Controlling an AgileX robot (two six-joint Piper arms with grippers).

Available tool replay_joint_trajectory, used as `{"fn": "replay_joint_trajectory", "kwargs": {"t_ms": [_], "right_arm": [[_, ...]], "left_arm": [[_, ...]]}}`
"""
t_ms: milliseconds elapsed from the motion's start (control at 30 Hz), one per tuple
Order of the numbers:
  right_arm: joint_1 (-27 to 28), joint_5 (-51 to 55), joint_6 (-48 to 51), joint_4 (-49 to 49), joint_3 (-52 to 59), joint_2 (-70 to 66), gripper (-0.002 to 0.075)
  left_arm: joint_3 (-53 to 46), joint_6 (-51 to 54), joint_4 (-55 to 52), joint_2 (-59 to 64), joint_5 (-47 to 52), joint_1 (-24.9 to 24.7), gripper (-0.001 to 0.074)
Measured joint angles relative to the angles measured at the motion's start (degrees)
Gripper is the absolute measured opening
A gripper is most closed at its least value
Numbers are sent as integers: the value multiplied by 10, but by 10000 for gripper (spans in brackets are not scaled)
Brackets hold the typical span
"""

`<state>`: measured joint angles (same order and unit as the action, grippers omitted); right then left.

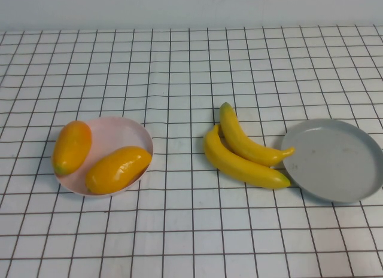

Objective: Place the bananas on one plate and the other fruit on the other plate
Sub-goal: Put another type of fruit in the right plate

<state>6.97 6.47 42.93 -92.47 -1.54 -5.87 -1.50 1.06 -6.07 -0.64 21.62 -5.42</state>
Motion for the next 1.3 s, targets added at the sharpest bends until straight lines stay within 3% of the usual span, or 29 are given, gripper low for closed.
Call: {"fn": "replay_joint_trajectory", "kwargs": {"t_ms": [233,533,700,800,1067,1133,1200,1300], "right_arm": [[0,221,35,302,-226,-229,-16],[0,367,70,394,-403,-455,-16],[-8,430,30,476,-501,-561,-16],[-47,446,-14,560,-547,-604,-16],[-226,465,-115,792,-646,-725,-13],[-261,465,-115,820,-677,-764,32],[-285,466,-108,827,-705,-796,127],[-313,466,-98,834,-743,-839,366]], "left_arm": [[0,0,0,0,0,0,-3],[0,0,0,0,0,0,-3],[0,0,0,0,0,0,-3],[0,0,0,0,0,0,-3],[0,0,0,0,0,0,-3],[0,0,0,0,0,0,-3],[0,0,0,0,0,0,-3],[0,0,0,0,0,0,-3]]}}
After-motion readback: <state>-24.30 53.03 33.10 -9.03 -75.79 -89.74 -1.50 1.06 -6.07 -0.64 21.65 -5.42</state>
